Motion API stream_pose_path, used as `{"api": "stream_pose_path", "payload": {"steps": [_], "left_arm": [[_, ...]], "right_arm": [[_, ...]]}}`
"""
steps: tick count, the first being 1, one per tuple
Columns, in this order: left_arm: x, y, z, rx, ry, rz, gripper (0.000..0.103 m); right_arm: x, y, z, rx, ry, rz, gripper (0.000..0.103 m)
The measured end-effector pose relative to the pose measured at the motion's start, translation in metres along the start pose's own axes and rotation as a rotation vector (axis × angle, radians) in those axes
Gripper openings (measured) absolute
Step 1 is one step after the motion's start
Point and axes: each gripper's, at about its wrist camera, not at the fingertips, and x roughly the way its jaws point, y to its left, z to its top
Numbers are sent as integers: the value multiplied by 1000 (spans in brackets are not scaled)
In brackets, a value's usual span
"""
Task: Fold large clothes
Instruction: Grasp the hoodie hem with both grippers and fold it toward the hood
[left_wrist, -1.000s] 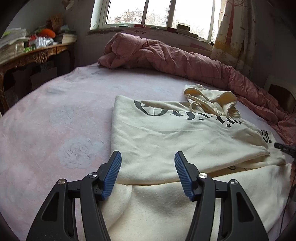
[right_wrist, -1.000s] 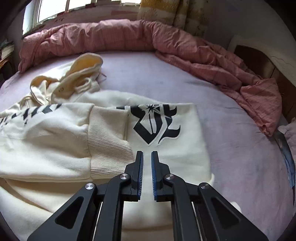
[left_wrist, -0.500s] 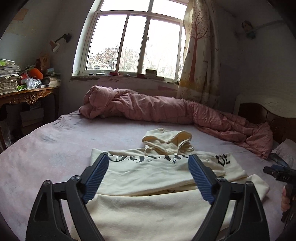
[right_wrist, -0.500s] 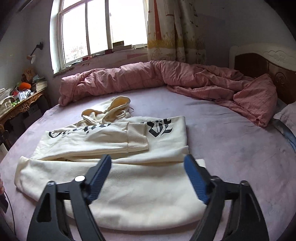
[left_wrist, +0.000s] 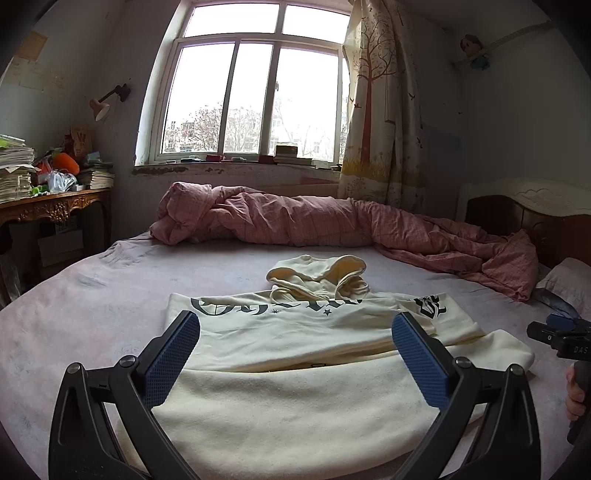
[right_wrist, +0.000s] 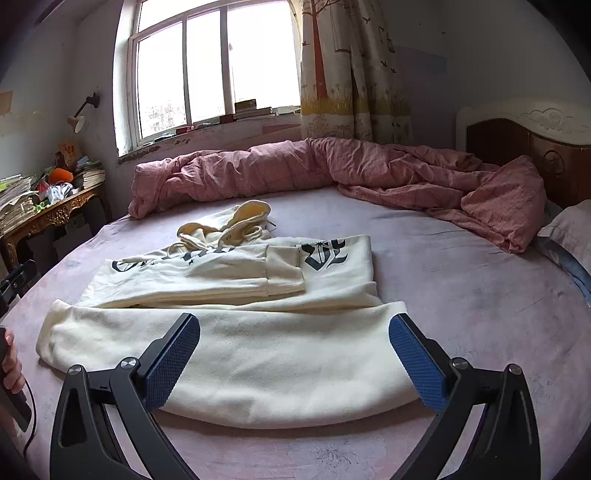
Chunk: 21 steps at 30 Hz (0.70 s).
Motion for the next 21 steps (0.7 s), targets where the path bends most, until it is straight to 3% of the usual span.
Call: {"api": "stream_pose_path", "payload": {"steps": [4,6,8,11,14,21], "left_arm": [[-4,-12,-8,53,50,-13,103],[7,-22,-15,121,159,12,103],[20,-32,-30,179,256,-19,103],[33,-44,-53,260,359,-31,103],[32,-58,-68,344,369,-16,103],[32,-56,-89,321,437,-39,103]], "right_arm": [[5,-2,-5,-5,15,-4,103],[8,-2,-9,-9,33,0,103],[13,1,-14,-27,69,18,103],[29,12,-22,-122,193,60,103],[38,26,-35,-214,246,37,103],[50,52,-63,-334,292,56,103]]}}
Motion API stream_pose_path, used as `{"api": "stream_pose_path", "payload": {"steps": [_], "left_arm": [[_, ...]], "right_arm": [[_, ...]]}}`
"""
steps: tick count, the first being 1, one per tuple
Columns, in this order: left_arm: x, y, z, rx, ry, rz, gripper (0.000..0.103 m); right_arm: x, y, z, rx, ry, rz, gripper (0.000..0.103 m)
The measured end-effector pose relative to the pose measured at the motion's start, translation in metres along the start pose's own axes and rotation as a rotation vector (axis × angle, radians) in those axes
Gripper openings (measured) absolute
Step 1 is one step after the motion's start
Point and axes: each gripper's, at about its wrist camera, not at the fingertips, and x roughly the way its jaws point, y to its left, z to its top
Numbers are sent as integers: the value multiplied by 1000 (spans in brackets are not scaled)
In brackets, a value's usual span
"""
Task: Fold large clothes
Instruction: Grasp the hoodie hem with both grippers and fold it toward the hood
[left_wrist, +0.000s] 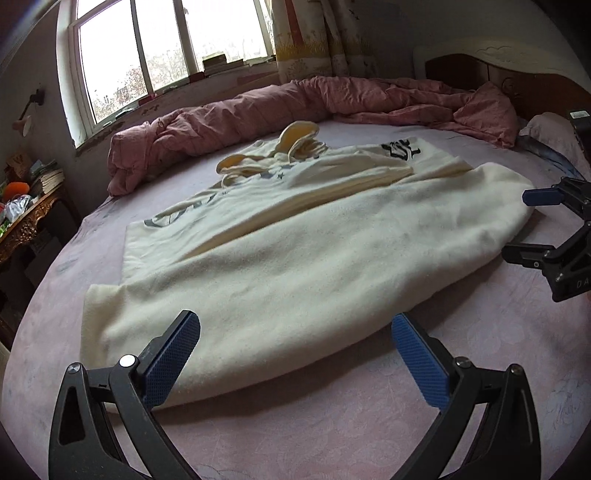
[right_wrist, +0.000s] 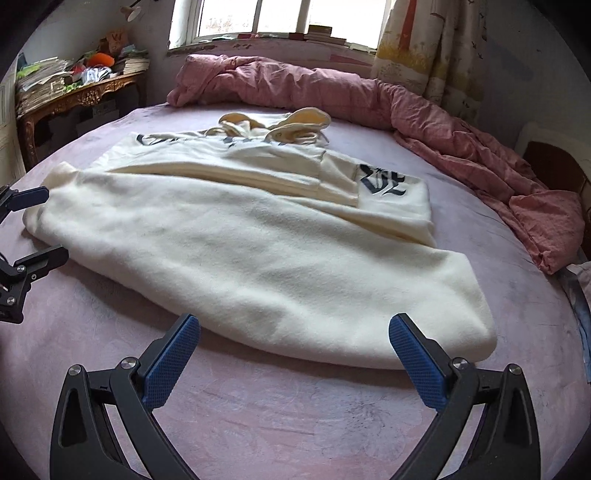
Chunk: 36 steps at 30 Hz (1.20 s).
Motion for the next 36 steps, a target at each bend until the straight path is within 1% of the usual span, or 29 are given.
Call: {"api": "stream_pose_path", "payload": {"steps": [3,5,6,8,11,13,14,15,17,19,23,24,26,27,28,29,30,31,32,33,34,35,36], "left_arm": [[6,-1,-6,9,47,-17,103],[11,-2,-7,18,83,-30,103],[15,-3,-9,30,104,-22,103],[22,-8,-13,68,138,30,103],[24,-10,-14,77,136,50,103],[30,-8,-14,89,127,122,103],[35,-6,-13,84,135,163,103],[38,0,-13,65,140,186,103],[39,10,-12,26,140,189,103],[42,20,-12,-7,146,215,103],[48,34,-11,-37,150,277,103],[49,38,-11,-51,152,284,103],[51,48,-11,-89,155,288,102],[51,51,-11,-99,154,300,100],[52,53,-12,-90,150,312,91],[54,54,-12,-75,151,326,83],[58,55,-12,-66,161,347,80],[59,56,-12,-62,161,359,70],[57,54,-13,-55,152,374,54],[54,55,-13,-49,140,394,45],[50,55,-14,-50,122,405,33],[45,56,-14,-61,97,409,23],[38,57,-13,-75,72,408,22]], "right_arm": [[15,15,-7,-91,90,54,102],[20,20,-10,-100,115,60,102],[22,22,-10,-102,126,53,102],[28,24,-9,-111,150,18,102],[32,22,-8,-99,141,-20,102],[33,19,-7,-105,108,-71,102],[34,17,-8,-110,92,-99,102],[37,13,-8,-111,91,-125,102],[43,3,-5,-80,110,-125,102],[45,-4,-3,-54,117,-128,102],[51,-15,0,-37,104,-254,102],[53,-21,1,-18,106,-263,102],[56,-34,2,31,109,-253,102],[56,-41,2,57,110,-255,96],[57,-46,2,77,111,-256,86],[57,-51,1,95,111,-254,81],[56,-54,1,109,108,-249,67],[55,-54,-1,113,99,-240,51],[54,-52,-2,108,88,-239,44],[53,-50,-2,98,81,-269,32],[53,-48,-2,92,83,-311,21],[52,-45,-2,84,73,-325,19],[48,-43,-2,80,55,-331,15]]}}
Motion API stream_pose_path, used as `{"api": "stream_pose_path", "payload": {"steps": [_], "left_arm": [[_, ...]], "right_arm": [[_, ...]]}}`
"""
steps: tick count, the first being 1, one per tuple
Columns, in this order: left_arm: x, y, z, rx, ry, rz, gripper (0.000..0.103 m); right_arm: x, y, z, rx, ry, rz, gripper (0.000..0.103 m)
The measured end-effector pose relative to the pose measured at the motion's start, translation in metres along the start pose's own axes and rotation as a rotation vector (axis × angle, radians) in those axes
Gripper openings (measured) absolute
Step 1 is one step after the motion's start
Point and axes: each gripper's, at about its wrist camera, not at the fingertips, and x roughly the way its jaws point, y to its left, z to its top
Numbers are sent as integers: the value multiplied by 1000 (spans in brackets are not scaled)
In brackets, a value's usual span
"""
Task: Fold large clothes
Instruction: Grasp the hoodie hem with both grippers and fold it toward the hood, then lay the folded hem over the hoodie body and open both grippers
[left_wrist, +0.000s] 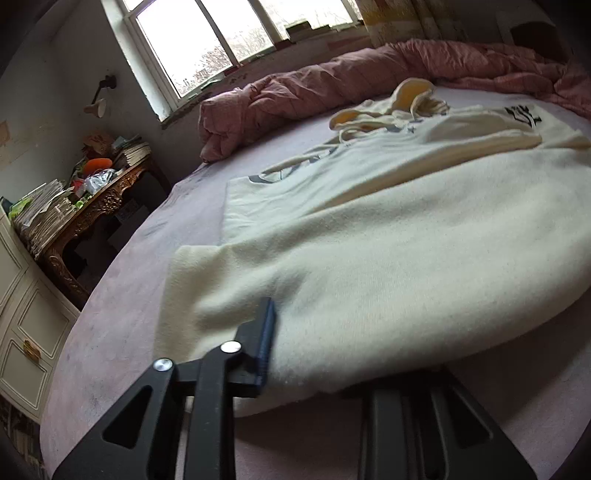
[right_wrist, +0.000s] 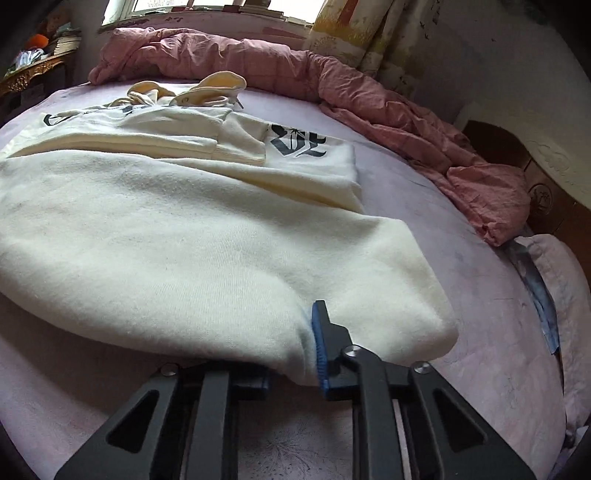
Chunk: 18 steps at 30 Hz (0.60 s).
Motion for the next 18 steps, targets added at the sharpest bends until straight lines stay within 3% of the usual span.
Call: {"api": "stream_pose_path", "payload": {"steps": [4,10,14,18], "left_arm": [[-16,9,2,-2,2,-2,16],[-66,39,-9,-58,22,-88,15],[-125,47,-41,-53,-32,-94,14],[-189,62,-88,-143,-93,-145,14]], "right_arm": [[-29,-8,-2,24,-73,27,11],[-87,-18,-22,27,-109,88,10],[-146,-22,-53,-6,-196,118,10],[-202,-36,-96,69,-224,191,10]]}}
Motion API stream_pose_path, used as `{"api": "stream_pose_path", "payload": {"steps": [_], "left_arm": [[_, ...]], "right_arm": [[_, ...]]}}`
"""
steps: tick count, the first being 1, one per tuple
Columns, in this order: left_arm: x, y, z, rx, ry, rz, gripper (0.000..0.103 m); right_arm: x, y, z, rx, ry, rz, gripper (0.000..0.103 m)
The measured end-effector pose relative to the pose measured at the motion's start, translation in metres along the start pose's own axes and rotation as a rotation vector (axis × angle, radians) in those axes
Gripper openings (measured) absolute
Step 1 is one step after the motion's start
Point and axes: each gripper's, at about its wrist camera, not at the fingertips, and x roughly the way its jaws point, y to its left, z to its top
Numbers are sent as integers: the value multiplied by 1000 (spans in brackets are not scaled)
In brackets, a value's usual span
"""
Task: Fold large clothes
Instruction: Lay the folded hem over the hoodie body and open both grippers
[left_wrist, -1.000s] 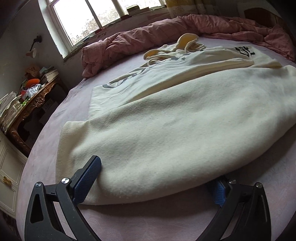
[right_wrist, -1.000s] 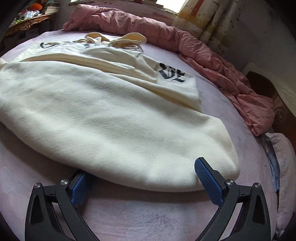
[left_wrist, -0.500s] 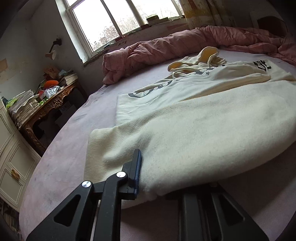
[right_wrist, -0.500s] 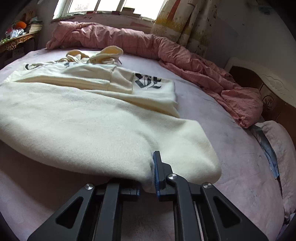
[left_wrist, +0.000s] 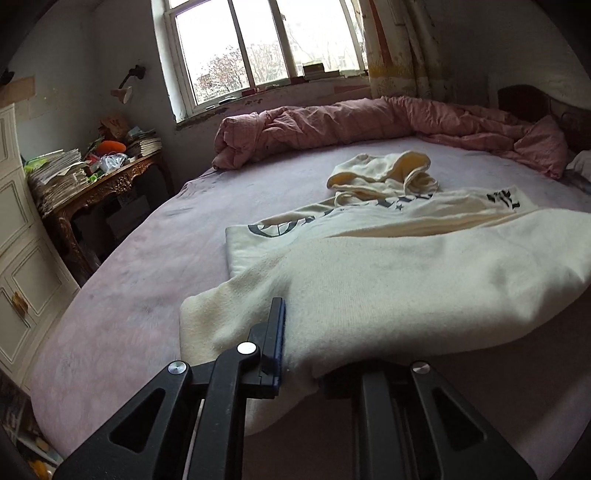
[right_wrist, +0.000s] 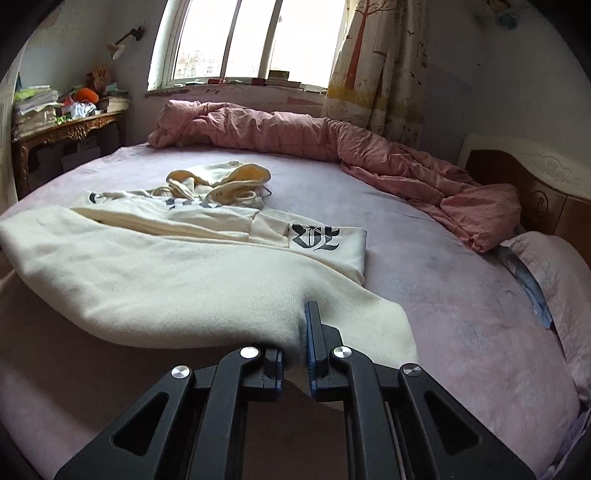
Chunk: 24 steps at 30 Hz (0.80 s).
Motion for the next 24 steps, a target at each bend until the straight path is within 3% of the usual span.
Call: {"api": "stream_pose_path", "payload": {"steps": [3,5,8,12,14,15,18,21,22,24], "left_arm": [[-28,1,-30,-4,-14,-7,14],[-27,0,-46,20,6,3,15],[-13,-4,-66,45,35,29,17],[-20,-19,-81,119,-17,99,24],[-19,-16,-90,115,-14,116,47],[-16,-12,-94,99,-3,114,52],[-15,6,-105,27,25,106,56],[-27,24,-112,-62,26,34,62],[-33,28,-116,-79,12,37,64],[-37,30,-119,-64,-6,119,74]], "right_arm": [[-38,3,-30,29,-15,15,10],[-52,8,-52,27,0,21,10],[-50,22,-81,-37,30,-27,11],[-55,31,-104,-23,51,-51,11],[-58,28,-110,-8,41,-45,11],[-59,26,-112,2,36,-41,11],[-57,18,-118,23,36,-39,22],[-66,15,-127,33,31,-30,33],[-70,14,-129,39,29,-31,45],[-75,9,-133,52,25,-102,63]]}}
